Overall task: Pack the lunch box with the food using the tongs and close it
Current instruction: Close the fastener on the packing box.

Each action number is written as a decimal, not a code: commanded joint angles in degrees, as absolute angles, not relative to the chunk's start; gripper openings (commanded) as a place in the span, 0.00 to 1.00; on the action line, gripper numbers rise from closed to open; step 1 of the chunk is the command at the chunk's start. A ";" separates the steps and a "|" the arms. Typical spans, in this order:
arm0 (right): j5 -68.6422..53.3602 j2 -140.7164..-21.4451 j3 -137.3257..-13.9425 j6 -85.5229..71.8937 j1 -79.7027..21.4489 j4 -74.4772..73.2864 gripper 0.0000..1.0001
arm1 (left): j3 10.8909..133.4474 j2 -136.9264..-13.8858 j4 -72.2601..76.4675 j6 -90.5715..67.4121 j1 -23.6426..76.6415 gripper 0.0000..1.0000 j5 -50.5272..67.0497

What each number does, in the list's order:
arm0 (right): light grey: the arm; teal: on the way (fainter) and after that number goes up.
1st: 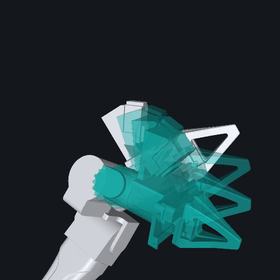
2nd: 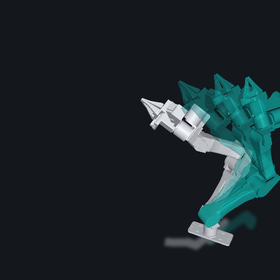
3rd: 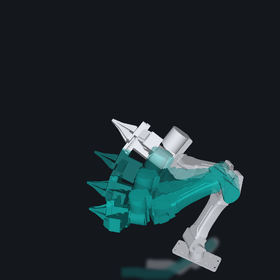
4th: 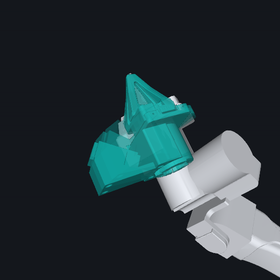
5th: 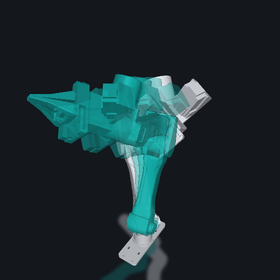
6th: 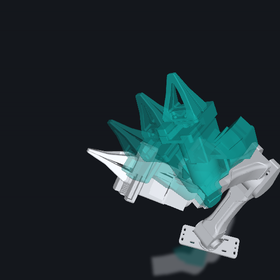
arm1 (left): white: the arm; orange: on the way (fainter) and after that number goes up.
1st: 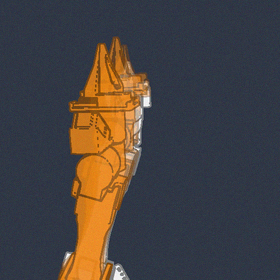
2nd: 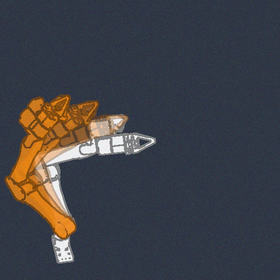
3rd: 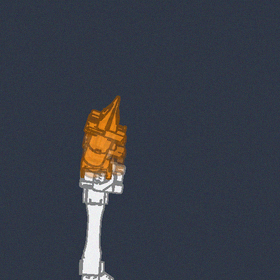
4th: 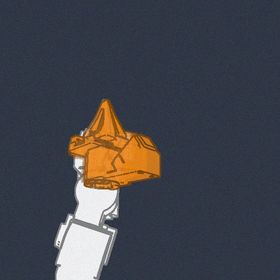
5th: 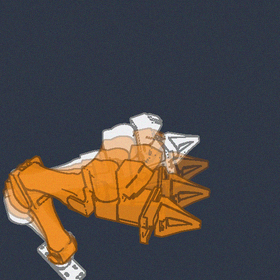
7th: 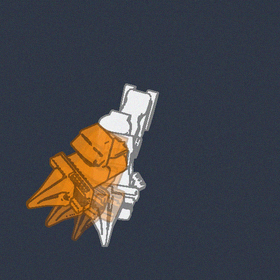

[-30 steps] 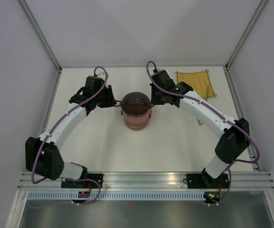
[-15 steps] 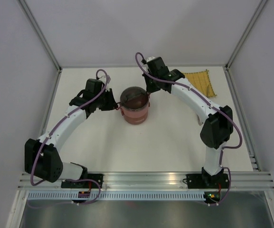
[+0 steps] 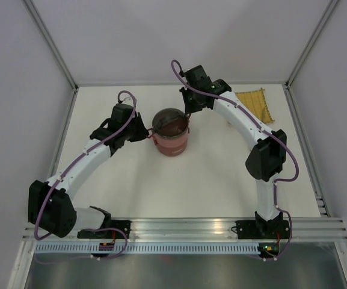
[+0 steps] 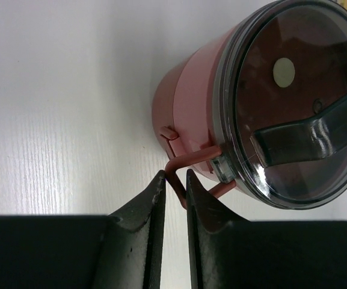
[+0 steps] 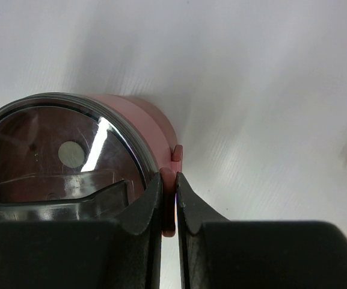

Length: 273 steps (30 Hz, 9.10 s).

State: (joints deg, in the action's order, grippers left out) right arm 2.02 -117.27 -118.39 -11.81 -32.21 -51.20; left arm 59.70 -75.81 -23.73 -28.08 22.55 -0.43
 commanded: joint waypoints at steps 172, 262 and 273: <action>0.80 -120.49 -113.89 -4.41 -30.94 -41.75 0.00 | 75.52 -105.04 -29.36 -21.09 25.84 0.10 -5.36; 11.95 -122.87 -115.93 -16.00 -37.18 -59.50 0.00 | 91.23 -113.38 -30.85 -21.09 19.25 0.04 -13.45; 11.60 -123.31 -116.28 -16.96 -38.14 -59.68 0.00 | 91.67 -113.20 -31.20 -21.71 21.71 0.04 -12.22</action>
